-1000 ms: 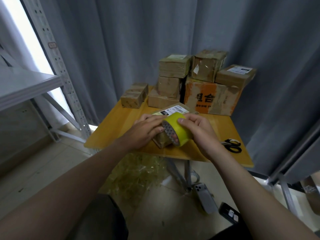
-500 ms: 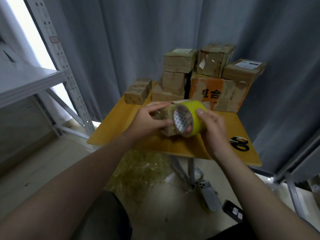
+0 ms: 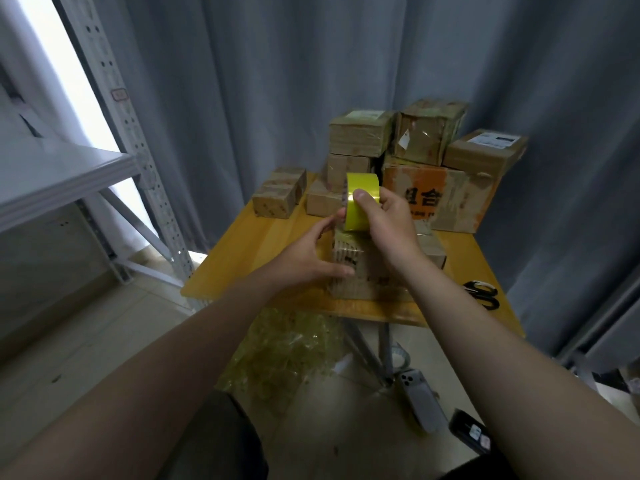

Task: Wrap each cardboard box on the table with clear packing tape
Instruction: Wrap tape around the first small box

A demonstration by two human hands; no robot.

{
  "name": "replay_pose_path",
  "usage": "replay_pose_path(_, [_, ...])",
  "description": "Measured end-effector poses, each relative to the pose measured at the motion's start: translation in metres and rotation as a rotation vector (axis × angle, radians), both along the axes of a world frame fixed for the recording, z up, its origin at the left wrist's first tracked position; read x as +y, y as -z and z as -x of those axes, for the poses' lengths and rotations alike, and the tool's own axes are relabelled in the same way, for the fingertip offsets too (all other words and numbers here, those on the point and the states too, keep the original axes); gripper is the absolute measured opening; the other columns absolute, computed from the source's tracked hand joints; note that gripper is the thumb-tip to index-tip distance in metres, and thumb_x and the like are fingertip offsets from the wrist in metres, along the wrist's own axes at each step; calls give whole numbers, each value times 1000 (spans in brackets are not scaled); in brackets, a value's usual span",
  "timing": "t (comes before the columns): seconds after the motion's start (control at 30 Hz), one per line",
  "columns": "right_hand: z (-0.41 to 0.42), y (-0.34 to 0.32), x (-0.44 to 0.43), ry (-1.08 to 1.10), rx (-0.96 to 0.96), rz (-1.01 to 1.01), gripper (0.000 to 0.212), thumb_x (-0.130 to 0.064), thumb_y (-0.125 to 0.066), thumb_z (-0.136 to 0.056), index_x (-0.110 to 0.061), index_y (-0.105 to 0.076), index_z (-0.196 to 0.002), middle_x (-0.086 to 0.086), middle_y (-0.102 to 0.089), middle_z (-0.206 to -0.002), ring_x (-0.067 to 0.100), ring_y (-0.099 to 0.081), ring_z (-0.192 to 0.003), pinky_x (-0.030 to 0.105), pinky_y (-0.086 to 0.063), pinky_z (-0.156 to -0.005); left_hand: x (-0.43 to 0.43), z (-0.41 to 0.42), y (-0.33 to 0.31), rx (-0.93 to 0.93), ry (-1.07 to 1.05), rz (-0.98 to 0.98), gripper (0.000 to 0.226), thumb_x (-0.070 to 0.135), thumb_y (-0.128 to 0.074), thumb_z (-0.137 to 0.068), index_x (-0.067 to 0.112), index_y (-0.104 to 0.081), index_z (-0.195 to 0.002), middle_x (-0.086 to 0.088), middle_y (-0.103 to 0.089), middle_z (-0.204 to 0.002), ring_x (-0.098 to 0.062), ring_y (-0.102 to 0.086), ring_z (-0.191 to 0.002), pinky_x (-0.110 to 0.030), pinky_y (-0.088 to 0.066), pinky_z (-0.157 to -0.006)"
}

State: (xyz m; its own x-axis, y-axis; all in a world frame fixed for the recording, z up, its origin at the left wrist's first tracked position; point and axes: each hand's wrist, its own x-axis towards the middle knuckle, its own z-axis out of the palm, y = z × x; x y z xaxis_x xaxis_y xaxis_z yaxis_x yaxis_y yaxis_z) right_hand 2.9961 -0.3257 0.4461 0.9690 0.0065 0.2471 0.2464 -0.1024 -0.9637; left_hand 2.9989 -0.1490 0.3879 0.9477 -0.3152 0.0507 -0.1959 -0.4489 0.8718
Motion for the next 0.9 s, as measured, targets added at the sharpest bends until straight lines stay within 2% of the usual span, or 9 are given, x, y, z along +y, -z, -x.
replay_pose_path(0.07, [0,-1,1,20,13,10,18,-31,-60,-104,-18,-71,-105,-11,-77,-77,1,-73,-74,18,-54,-68,-12,-5,-1,-51,-53,66,108,36,-93,-67,24,-34,-156,15,-50,-144,-3,-46,-135,-19,-45,-102])
replay_pose_path(0.13, [-1,-3,1,27,39,9,19,-34,-61,-103,-19,-73,-102,0,-80,-86,15,-76,-84,36,-60,-81,-17,-10,1,-78,-124,145,95,24,-94,-70,20,-43,-150,17,-57,-130,-4,-61,-119,-18,-55,-89])
replay_pose_path(0.2, [0,-6,2,12,74,-41,19,-29,-60,-104,-15,-72,-100,7,-80,-85,23,-77,-82,42,-62,-83,-20,-11,5,-96,-170,152,96,30,-96,-66,20,-47,-147,14,-61,-126,-5,-67,-106,-25,-60,-85])
replay_pose_path(0.27, [3,-10,4,13,91,-68,20,-25,-59,-104,-12,-71,-96,9,-79,-81,22,-76,-76,38,-62,-76,-23,-13,10,-123,-233,88,103,46,-97,-56,22,-48,-143,8,-62,-128,-9,-67,-107,-35,-60,-89])
replay_pose_path(0.4, [19,-29,5,8,117,-115,26,-27,-57,-105,-8,-72,-97,7,-76,-69,16,-71,-59,29,-60,-60,-25,-19,8,-167,-383,-8,116,71,-88,-40,21,-52,-137,4,-65,-126,-14,-65,-110,-40,-58,-92])
replay_pose_path(0.5, [39,-32,-6,-36,147,-58,33,-28,-57,-106,-2,-72,-95,0,-71,-56,8,-66,-48,16,-52,-49,-21,-19,1,-204,-369,-78,110,66,-85,-42,17,-53,-135,4,-65,-121,-14,-65,-105,-35,-56,-88])
replay_pose_path(0.57, [49,-30,-13,-69,148,-15,33,-29,-56,-106,-1,-72,-99,0,-71,-57,7,-67,-49,16,-51,-50,-23,-16,-3,-236,-327,-145,100,58,-88,-50,19,-49,-134,1,-58,-123,-15,-62,-105,-32,-53,-83])
replay_pose_path(0.67, [54,-31,-22,-59,181,-62,30,-29,-57,-106,-4,-73,-100,1,-72,-58,8,-67,-49,17,-52,-49,-28,-16,-1,-303,-214,-172,89,43,-90,-66,26,-45,-140,0,-47,-131,-14,-55,-114,-27,-49,-92])
replay_pose_path(0.9, [66,-33,-38,3,162,13,33,-31,-58,-105,-11,-72,-83,0,-70,-55,7,-66,-47,15,-48,-46,-41,-19,-4,-344,-264,-248,78,42,-89,-66,35,-61,-139,-1,-48,-121,-18,-53,-111,-30,-49,-93])
